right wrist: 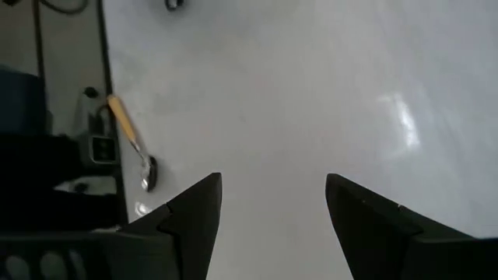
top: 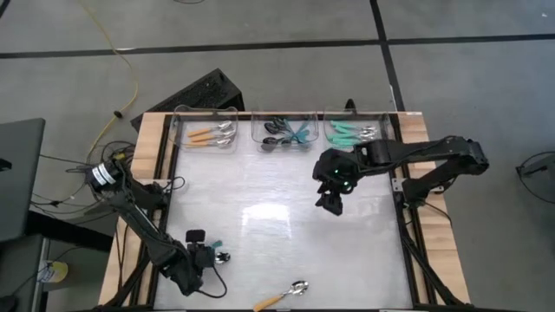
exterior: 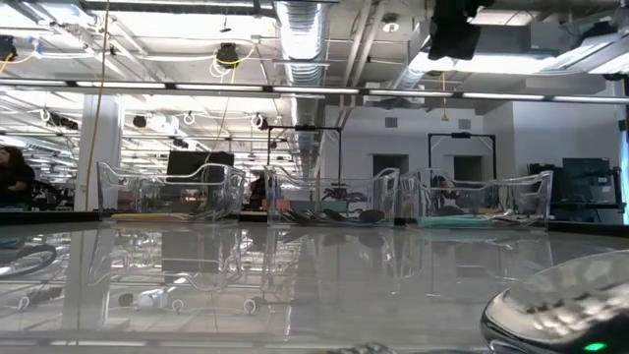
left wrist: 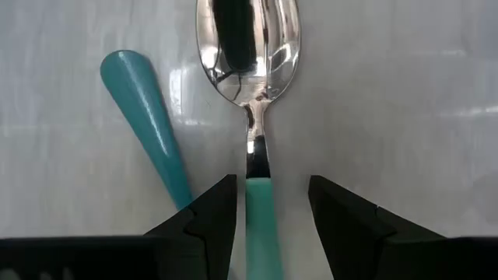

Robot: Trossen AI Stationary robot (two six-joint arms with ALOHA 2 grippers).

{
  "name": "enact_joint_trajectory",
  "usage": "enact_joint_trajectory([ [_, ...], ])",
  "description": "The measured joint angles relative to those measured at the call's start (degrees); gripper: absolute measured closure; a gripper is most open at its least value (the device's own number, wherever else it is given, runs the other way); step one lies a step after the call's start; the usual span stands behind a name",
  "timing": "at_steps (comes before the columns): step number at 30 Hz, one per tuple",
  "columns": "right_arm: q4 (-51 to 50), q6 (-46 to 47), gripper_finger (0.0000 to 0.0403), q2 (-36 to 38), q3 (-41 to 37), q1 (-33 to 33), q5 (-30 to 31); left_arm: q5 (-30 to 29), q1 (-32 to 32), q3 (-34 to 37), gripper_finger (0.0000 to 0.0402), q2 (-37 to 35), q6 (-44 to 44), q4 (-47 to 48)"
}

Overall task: Sort silverware by color (type)
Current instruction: Put the light green spoon into the right transparent bin

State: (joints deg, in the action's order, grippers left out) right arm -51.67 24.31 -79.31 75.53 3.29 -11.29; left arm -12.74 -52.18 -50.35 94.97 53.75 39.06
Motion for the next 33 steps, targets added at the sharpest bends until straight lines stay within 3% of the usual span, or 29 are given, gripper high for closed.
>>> enact_joint_trajectory([
  [5, 1.4, 2.9, 0.0148, -1.4, 0.0, 2.2, 0.0, 1.9, -0.4, -0.1, 0.0264, 2.0, 0.3, -1.1],
  [12, 1.6, 6.5, 0.0148, -2.1, 0.0, 6.2, 1.8, 2.9, 0.1, 0.2, 0.0374, 0.5, -2.7, -1.8],
  [16, 2.7, 8.9, 0.0148, -2.1, 0.0, 8.8, 4.3, -0.5, 1.4, 0.6, 0.0379, -2.1, -3.0, -1.2],
  [21, 2.2, 11.7, 0.0148, -2.0, 0.0, 13.9, 8.0, -7.2, 5.5, 0.4, 0.0372, -9.7, -5.2, 0.0],
  [26, 2.6, 12.7, 0.0148, -2.0, 0.0, 19.5, 18.8, -16.4, 11.2, 0.5, 0.0378, -19.3, -6.0, -2.0],
  [30, 10.0, 13.9, 0.0148, -2.0, -0.1, 21.6, 32.3, -30.4, 16.7, 0.4, 0.0376, -24.5, -4.4, -12.7],
  [33, 23.6, 9.7, 0.0148, -2.6, -2.3, 20.6, 34.1, -36.9, 21.7, 0.4, 0.0376, -25.8, -4.9, -24.7],
])
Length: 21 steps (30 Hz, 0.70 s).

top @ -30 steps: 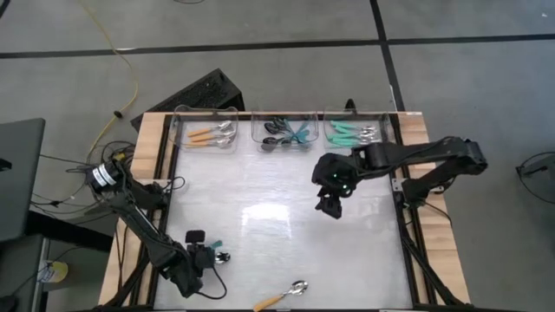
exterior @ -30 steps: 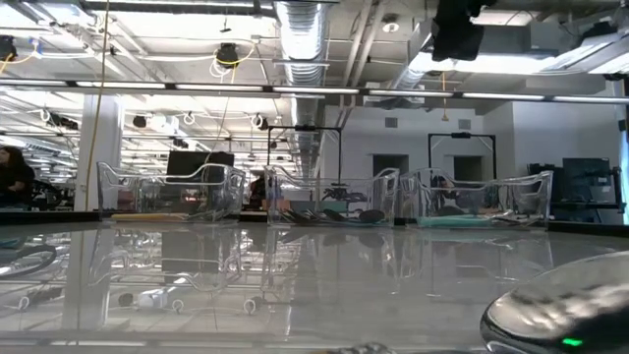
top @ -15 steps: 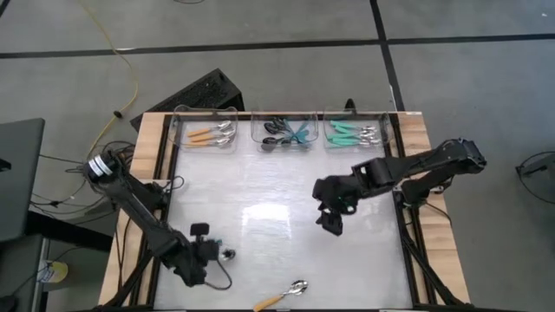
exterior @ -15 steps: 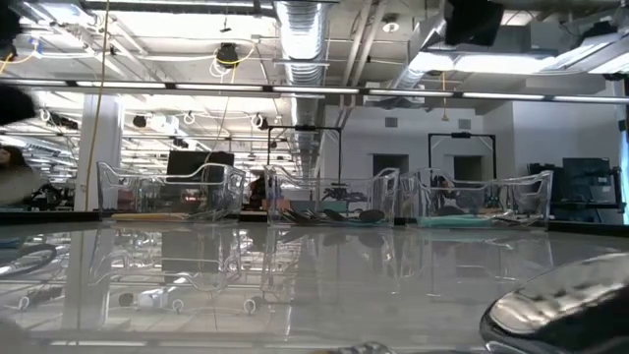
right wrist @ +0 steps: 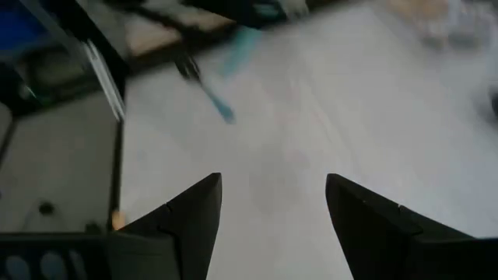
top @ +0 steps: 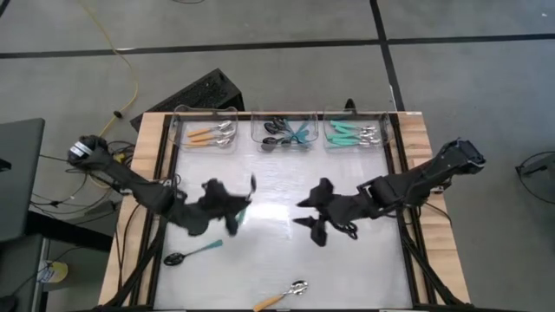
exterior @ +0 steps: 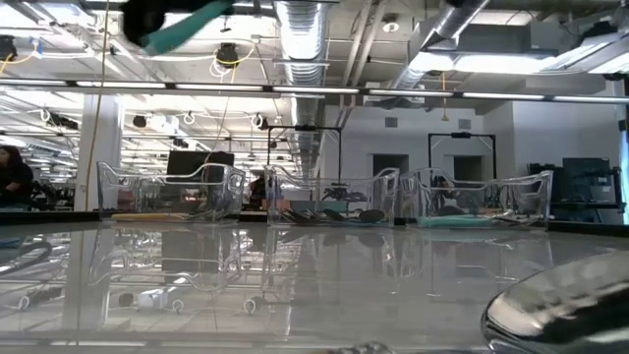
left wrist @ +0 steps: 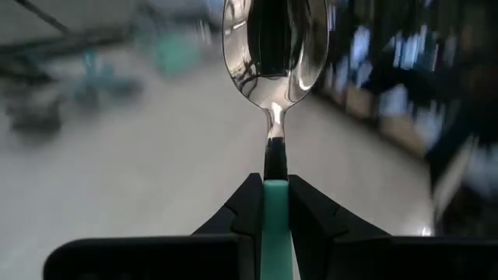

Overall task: Sort silverware by color (type)
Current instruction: Put the light green spoon into the right transparent bin

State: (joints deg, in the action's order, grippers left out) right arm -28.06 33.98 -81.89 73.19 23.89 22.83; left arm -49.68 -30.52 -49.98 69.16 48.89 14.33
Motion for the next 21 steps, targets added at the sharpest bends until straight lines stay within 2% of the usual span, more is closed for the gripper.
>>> enact_joint_trajectory([
  [4, 17.7, -5.9, 0.0148, -1.2, -2.3, -1.9, 0.0, -2.0, 6.0, 0.0, 0.0376, -0.1, -4.1, -17.0],
  [8, 26.9, -8.8, 0.0148, -3.6, -3.0, -3.5, 4.5, -3.1, 9.9, 0.0, 0.0375, 0.2, -4.7, -25.7],
  [14, 36.7, -8.8, 0.0148, -9.9, -3.0, -7.5, 11.0, -6.6, 13.1, 0.0, 0.0375, 1.8, -2.9, -30.6],
  [16, 39.5, -8.0, 0.0148, -11.9, -2.6, -8.5, 11.0, -6.7, 13.4, 0.0, 0.0375, 2.5, -2.8, -30.9],
  [21, 39.0, -5.2, 0.0148, -14.9, -0.7, -9.8, 10.6, -6.5, 13.5, 0.0, 0.0375, 4.3, -1.6, -31.2],
])
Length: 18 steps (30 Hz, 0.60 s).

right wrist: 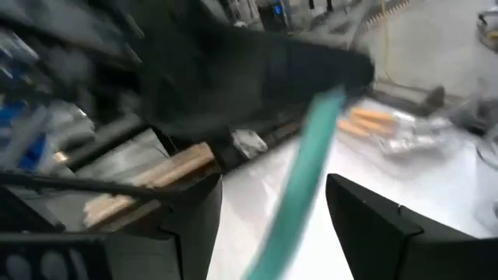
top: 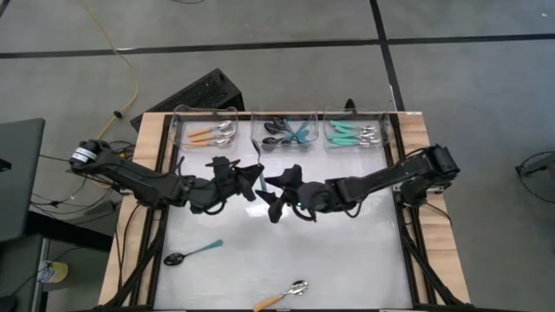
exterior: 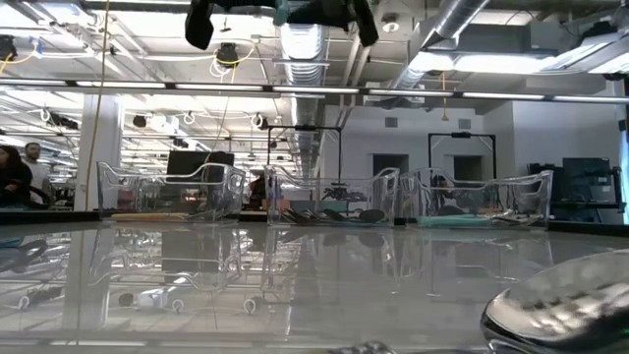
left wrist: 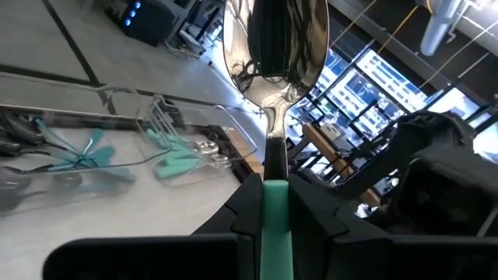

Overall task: Sort silverware by color (type)
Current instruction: Put the light green spoon into the right transparent bin

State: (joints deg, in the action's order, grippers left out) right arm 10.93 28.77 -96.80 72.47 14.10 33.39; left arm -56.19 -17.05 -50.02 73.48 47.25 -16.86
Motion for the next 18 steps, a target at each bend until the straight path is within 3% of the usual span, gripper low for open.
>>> enact_joint_trajectory([
  [5, -5.7, 5.5, 0.0185, -0.1, 0.4, -1.2, -0.1, 0.2, 0.0, 0.0, 0.0374, 0.8, 0.2, -0.6],
  [10, -7.9, 6.0, 0.0321, 0.6, 0.4, -2.0, -4.4, 0.8, 0.1, 0.0, 0.0374, 0.7, -2.6, -0.5],
  [13, -9.4, 4.6, 0.0331, 2.0, 0.3, -2.7, -8.9, 4.3, 0.4, 0.0, 0.0363, 0.7, -5.9, -0.7],
  [18, -16.3, 6.0, 0.0331, 6.9, 0.3, -3.9, -8.5, 9.1, 0.3, -0.1, 0.0299, -0.1, -11.0, 0.3],
])
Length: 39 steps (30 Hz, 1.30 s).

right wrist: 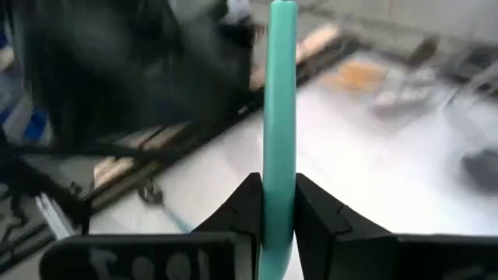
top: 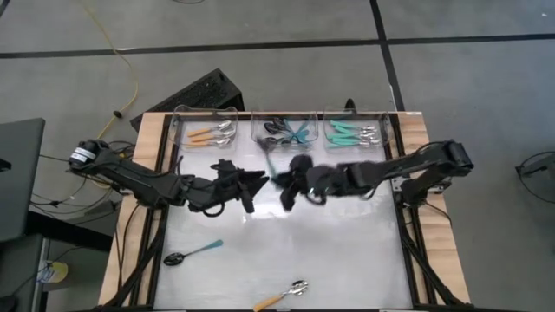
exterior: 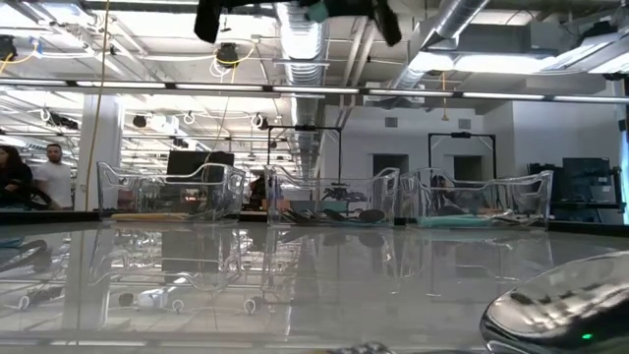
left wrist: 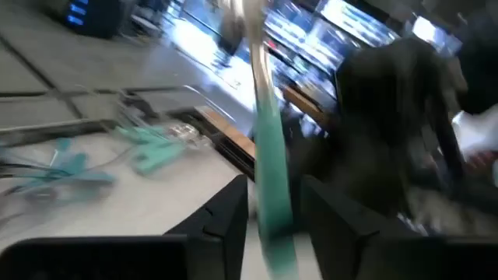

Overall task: Sort silverware by color (type)
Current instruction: Put the light green spoon into the right transparent bin

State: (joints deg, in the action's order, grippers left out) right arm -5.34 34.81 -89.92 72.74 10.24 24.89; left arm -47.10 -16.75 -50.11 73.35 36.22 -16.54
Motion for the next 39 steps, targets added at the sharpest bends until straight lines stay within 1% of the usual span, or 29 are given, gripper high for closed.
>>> enact_joint_trajectory([
  [1, -1.1, -0.6, 0.0331, 1.5, 0.2, -0.5, 0.5, 0.8, 0.0, 0.0, 0.0284, -0.8, -0.7, 1.0],
  [3, -7.0, -2.1, 0.0331, 5.0, 0.1, -1.5, 2.1, 0.9, 0.0, 0.0, 0.0255, -2.8, -1.6, 3.5],
  [6, -16.5, -3.4, 0.0331, 10.3, 0.0, -3.2, 4.9, 1.6, -0.5, 0.0, 0.0217, -7.3, -1.0, 11.4],
  [8, -20.2, -3.8, 0.0331, 15.2, -2.3, -5.2, 5.0, 2.0, -0.9, 0.0, 0.0199, -10.8, 1.9, 17.1],
  [11, -20.4, -1.3, 0.0331, 24.4, -9.9, -9.4, 5.0, 1.7, -2.2, 0.0, 0.0184, -15.5, 5.8, 25.4],
  [13, -17.0, 4.1, 0.0331, 30.5, -16.9, -13.1, 5.5, 1.2, -3.4, 0.0, 0.0181, -17.7, 7.7, 29.7],
  [15, -11.2, 10.8, 0.0331, 36.2, -24.9, -17.1, 6.1, 0.5, -4.6, 0.0, 0.0180, -18.9, 8.7, 32.1],
  [17, -1.5, 17.7, 0.0331, 39.9, -32.4, -21.1, 6.4, -1.7, -5.6, 0.0, 0.0180, -19.2, 9.3, 33.4],
  [19, 7.8, 23.9, 0.0331, 41.4, -39.7, -24.5, 6.5, -4.0, -6.2, 0.0, 0.0180, -19.1, 9.6, 33.9],
  [21, 18.1, 29.1, 0.0331, 40.5, -45.3, -27.2, 7.6, -5.7, -6.2, 0.0, 0.0180, -18.4, 9.7, 33.6],
  [24, 29.8, 39.9, 0.0331, 37.1, -51.6, -30.1, 13.7, -7.4, -5.8, 0.1, 0.0180, -17.2, 10.9, 33.6],
  [26, 35.2, 47.3, 0.0331, 33.9, -54.1, -31.5, 18.9, -7.6, -5.0, 0.1, 0.0180, -16.4, 11.5, 33.0],
  [28, 40.2, 53.4, 0.0331, 30.4, -55.0, -32.9, 20.5, -7.1, -4.4, 0.1, 0.0180, -15.8, 11.6, 33.0],
  [32, 45.2, 60.3, 0.0331, 23.8, -54.3, -35.1, 20.5, -5.6, -3.3, 0.1, 0.0180, -15.0, 13.0, 32.2],
  [39, 45.1, 74.5, 0.0329, 13.8, -52.1, -36.0, 20.2, -4.1, -2.7, 0.1, 0.0180, -15.1, 14.6, 32.0],
])
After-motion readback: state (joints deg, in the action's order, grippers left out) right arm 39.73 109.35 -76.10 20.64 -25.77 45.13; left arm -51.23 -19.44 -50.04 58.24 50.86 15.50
